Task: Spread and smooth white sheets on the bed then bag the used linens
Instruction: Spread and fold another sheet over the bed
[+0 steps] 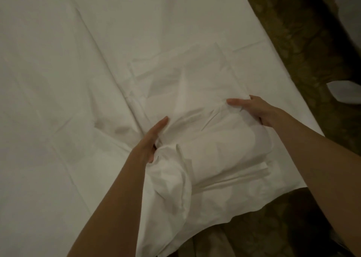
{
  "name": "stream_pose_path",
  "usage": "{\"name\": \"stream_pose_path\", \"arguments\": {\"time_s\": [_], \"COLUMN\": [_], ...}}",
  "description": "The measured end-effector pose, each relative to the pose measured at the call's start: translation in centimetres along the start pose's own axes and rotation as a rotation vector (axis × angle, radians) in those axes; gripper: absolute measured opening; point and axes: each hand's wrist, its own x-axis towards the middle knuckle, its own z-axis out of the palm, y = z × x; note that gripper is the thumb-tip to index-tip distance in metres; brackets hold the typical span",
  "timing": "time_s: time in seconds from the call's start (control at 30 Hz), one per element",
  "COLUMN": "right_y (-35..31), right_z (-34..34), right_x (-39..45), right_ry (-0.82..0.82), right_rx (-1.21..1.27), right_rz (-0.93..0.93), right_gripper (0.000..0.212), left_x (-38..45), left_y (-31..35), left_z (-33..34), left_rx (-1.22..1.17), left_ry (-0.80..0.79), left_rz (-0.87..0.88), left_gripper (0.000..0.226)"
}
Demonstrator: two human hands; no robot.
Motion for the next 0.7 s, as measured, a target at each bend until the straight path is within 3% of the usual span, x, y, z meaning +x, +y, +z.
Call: {"name": "stream_pose_path", "arguments": {"time_s": [0.27,0.33,0.47,0.6,0.7], "right_y": [-1.0,-2.7,-8.2,-14.6,-17.7], "right_z": [0.5,0.2,0.0,1.6,4.8], "right_x": [-0.9,-1.8,-4.9,-10.1,-14.0], "right_ry": [0.080,0.093,0.179,0.185,0.146], "right_rx": [-0.045,-0.091,-0.115,-0.071,-0.078], "right_rz": [-0.172,-0.226,-0.350,-0.489,-0.578], "right_gripper": [0.054,0.053,0.080,0.054,0.053], "left_x": [-1.1,-1.6,-4.1,-9.2,-13.7], "left_y": [0.7,2.0,7.0,13.0,15.5], "left_z": [1.2,1.2,1.5,-0.1,-3.9], "left_rx": [0.116,0.097,0.084,0.032,0.010], "left_ry": [0.092,0.055,0.001,-0.004,0.025], "left_rz": [0.204,0.303,0.470,0.621,0.713], "left_gripper": [0.016,0.015,0.020,0.024,0.014]}}
